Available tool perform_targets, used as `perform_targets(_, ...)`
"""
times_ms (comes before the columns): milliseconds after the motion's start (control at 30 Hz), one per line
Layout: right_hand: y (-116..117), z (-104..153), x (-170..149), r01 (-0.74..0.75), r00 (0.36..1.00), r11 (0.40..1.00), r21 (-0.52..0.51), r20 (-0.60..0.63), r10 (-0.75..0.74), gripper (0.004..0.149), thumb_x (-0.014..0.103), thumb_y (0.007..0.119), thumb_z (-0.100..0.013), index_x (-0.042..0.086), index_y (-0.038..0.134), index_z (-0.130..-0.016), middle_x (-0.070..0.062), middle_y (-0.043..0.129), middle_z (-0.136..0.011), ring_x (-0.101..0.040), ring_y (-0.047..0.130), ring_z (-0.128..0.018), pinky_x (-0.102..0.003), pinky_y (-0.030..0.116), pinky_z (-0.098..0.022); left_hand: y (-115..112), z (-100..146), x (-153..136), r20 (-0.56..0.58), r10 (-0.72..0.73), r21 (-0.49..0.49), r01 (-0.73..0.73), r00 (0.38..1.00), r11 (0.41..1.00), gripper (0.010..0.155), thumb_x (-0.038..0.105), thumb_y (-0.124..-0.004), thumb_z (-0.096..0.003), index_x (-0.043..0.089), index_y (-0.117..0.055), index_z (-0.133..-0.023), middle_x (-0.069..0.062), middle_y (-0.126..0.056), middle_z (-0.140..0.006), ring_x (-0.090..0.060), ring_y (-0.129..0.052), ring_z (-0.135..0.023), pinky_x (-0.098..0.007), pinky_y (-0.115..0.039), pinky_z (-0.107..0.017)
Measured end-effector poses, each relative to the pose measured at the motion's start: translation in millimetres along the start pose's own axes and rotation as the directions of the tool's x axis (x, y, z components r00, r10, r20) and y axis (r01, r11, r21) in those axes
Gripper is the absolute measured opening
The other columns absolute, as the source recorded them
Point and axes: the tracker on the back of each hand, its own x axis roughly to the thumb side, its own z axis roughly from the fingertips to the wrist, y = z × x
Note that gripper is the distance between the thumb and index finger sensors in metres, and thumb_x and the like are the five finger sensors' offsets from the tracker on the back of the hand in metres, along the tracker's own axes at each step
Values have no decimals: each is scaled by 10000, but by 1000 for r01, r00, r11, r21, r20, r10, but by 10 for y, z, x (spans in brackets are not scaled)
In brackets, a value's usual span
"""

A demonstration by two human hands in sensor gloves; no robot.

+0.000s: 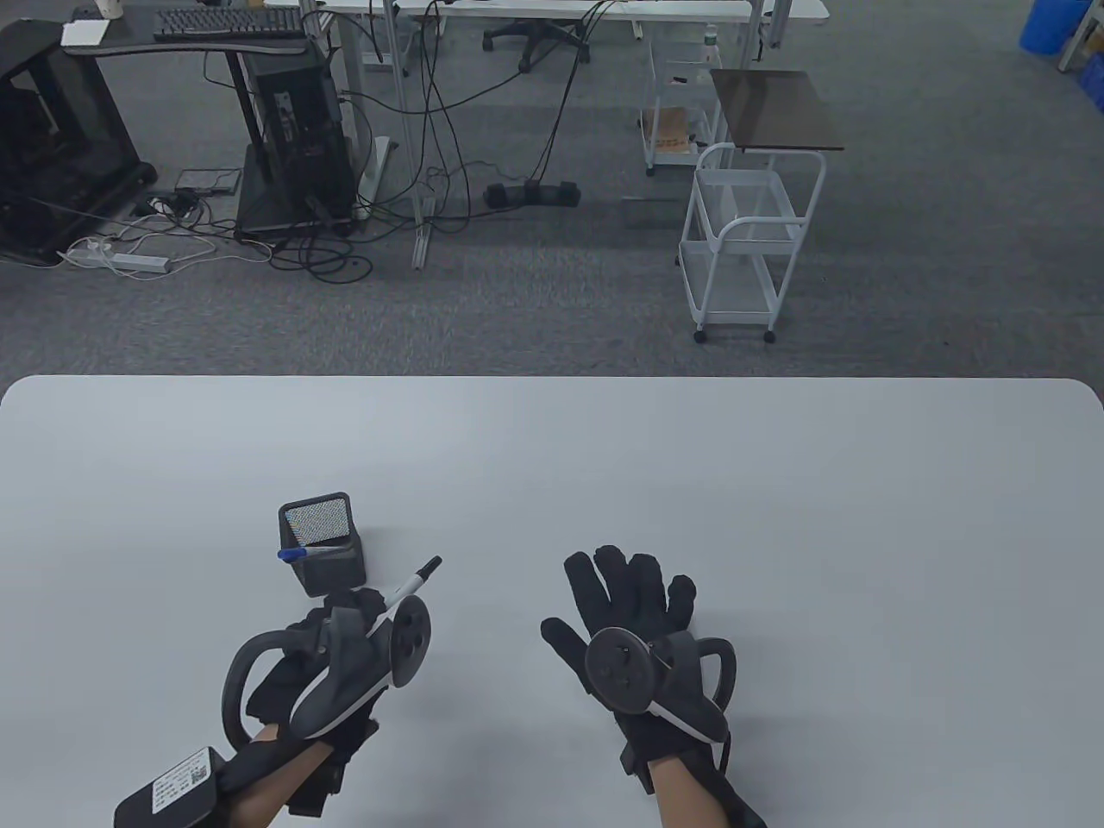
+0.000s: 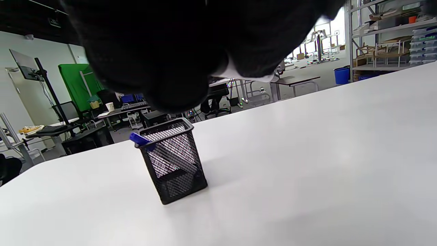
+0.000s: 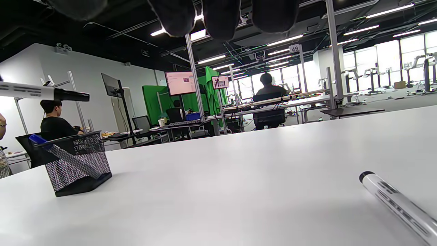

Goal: Insert the markers into the pen holder

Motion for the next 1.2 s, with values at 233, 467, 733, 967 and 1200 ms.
perform_targets(233, 3, -2, 6, 1, 1000, 1000, 7, 1, -1, 745, 632, 483, -615, 195, 436, -1217, -208, 405, -1282, -582, 438, -1126, -759, 268, -698, 126, -214, -212, -32, -108, -16, 108, 994, 994, 520, 406, -856, -543, 230, -808, -1030, -67, -872, -914, -224, -1043, -723, -444, -905, -652)
perform_targets(467, -35, 7, 38, -1, 1000, 1000, -9, 10, 1, 744, 633, 482, -616, 197, 438, -1217, -210, 408, -1283, -583, 437, -1126, -759, 267, -695, 231, -405, -387, -80, -174, -9, 174, 981, 985, 508, 409, -869, -529, 249, -832, -1010, -55, -897, -913, -224, -1048, -716, -434, -909, -647)
perform_targets(733, -28, 6, 41, -6, 1000, 1000, 0, 11, 6, 745, 631, 484, -615, 193, 440, -1217, -208, 432, -1275, -587, 436, -1124, -760, 262, -693, 328, -614, -587, -131, -176, -17, 176, 976, 984, 487, 405, -877, -520, 277, -852, -989, -16, -916, -918, -221, -1044, -716, -425, -906, -648)
perform_targets(967, -28, 6, 31, -2, 1000, 1000, -8, 9, 2, 746, 632, 483, -615, 194, 439, -1217, -210, 431, -1275, -586, 436, -1124, -759, 262, -693, 376, -832, -809, -181, -167, -41, 162, 969, 986, 470, 393, -868, -528, 298, -848, -989, -15, -893, -944, -225, -1018, -750, -430, -878, -682)
perform_targets(1200, -23, 3, 32, -3, 1000, 1000, -4, 9, 3, 743, 631, 483, -616, 196, 441, -1216, -207, 432, -1276, -584, 437, -1125, -759, 261, -693, 297, -1010, -921, -128, -164, -55, 158, 978, 986, 457, 382, -857, -533, 324, -842, -986, -2, -863, -978, -228, -989, -790, -442, -843, -720)
